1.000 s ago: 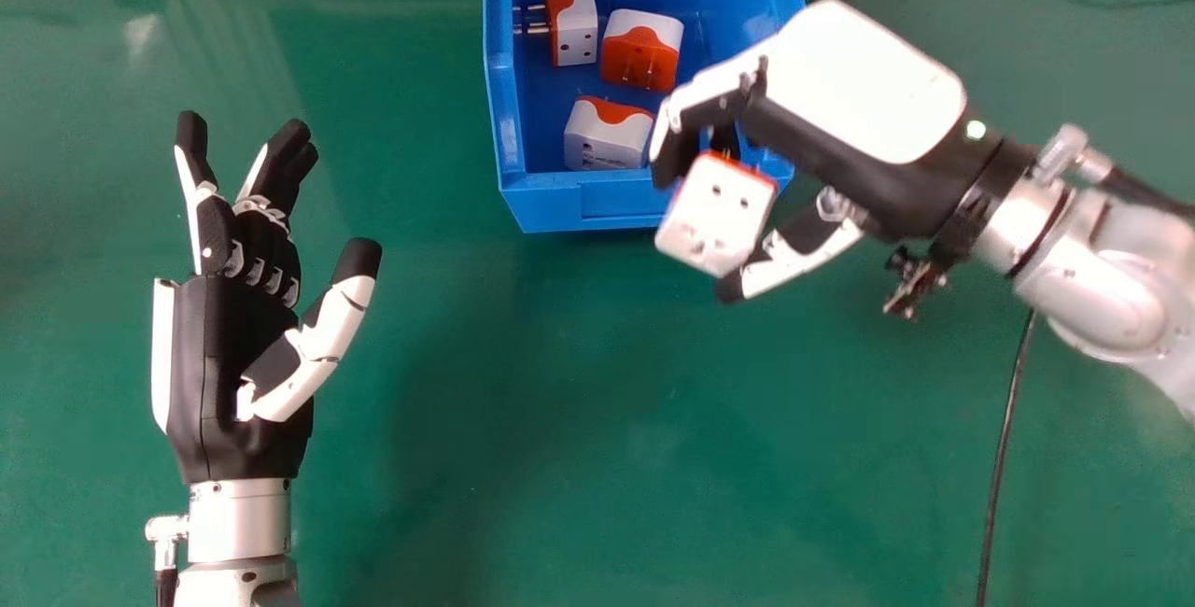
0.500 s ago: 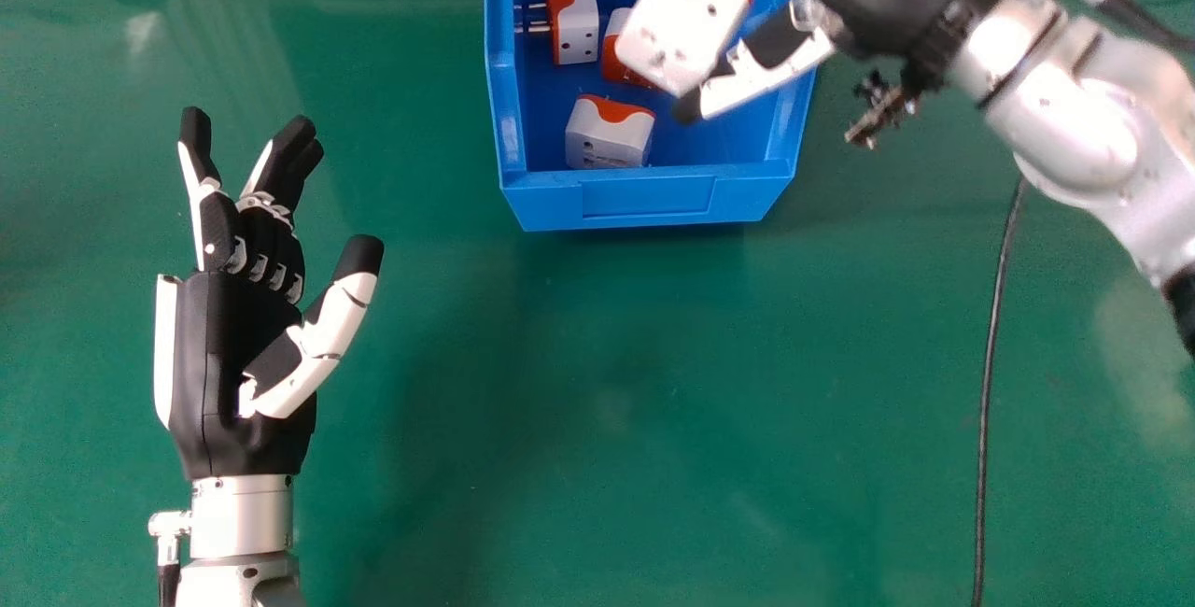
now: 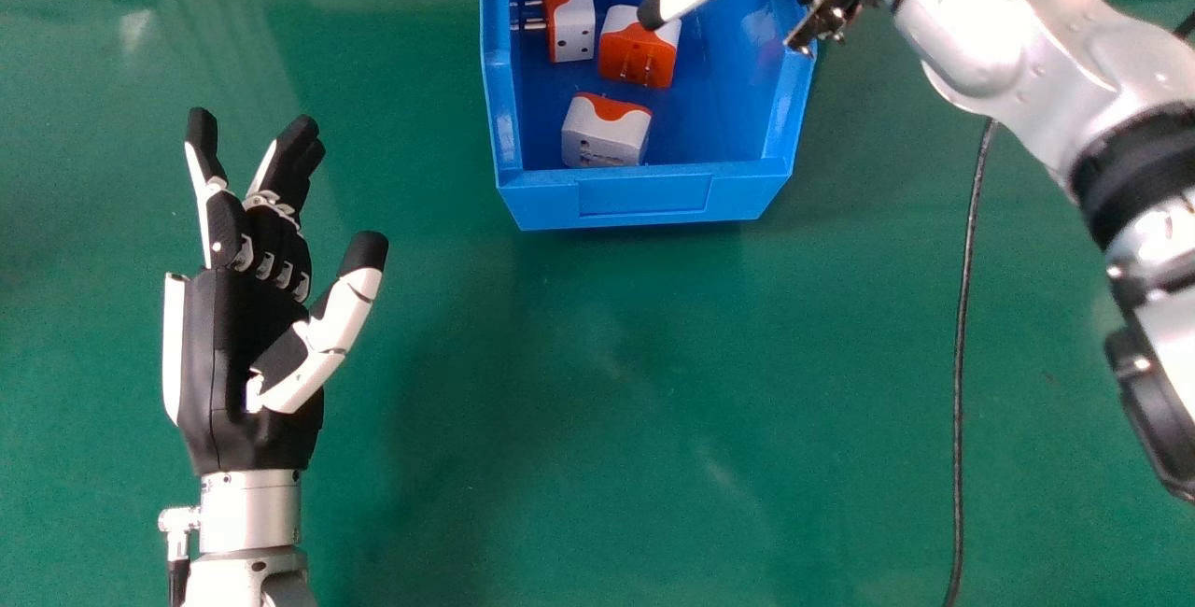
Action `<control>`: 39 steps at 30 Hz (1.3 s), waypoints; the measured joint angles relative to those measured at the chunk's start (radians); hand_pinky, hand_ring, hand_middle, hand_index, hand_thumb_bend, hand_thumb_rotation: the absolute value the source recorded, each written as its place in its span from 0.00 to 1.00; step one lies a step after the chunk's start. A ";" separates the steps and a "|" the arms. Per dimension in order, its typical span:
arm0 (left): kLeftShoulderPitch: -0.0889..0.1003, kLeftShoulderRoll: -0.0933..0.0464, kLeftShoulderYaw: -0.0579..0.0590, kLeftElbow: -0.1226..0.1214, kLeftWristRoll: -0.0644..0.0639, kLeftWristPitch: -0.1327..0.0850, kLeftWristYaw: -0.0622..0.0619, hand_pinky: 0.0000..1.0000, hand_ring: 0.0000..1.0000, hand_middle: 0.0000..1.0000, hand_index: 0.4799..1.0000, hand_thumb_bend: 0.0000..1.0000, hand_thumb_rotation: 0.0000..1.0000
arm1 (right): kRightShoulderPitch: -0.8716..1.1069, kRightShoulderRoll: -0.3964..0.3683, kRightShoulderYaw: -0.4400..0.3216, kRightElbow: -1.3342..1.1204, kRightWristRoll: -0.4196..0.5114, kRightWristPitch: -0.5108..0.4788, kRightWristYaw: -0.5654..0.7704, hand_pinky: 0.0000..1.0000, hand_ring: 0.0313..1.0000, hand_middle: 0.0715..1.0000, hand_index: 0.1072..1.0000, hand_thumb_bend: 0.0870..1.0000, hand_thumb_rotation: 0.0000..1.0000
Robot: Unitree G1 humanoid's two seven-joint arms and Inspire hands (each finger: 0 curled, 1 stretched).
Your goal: Pick all objects and put in blue box
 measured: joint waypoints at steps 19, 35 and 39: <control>-0.018 0.005 0.006 0.019 0.000 -0.009 0.006 1.00 0.95 0.92 0.02 0.48 0.10 | -0.051 0.121 0.063 0.115 -0.032 0.261 -0.100 0.28 0.33 0.45 0.47 0.47 0.00; -0.016 0.011 0.003 0.018 0.023 -0.029 0.029 1.00 0.97 0.94 0.02 0.48 0.10 | -0.042 0.211 0.038 0.134 0.012 0.357 -0.082 0.38 0.38 0.45 0.45 0.47 0.00; -0.016 0.012 0.003 0.019 0.034 -0.030 0.047 1.00 0.98 0.94 0.02 0.48 0.10 | -0.042 0.210 0.025 0.134 0.046 0.344 -0.006 0.32 0.32 0.39 0.51 0.58 0.03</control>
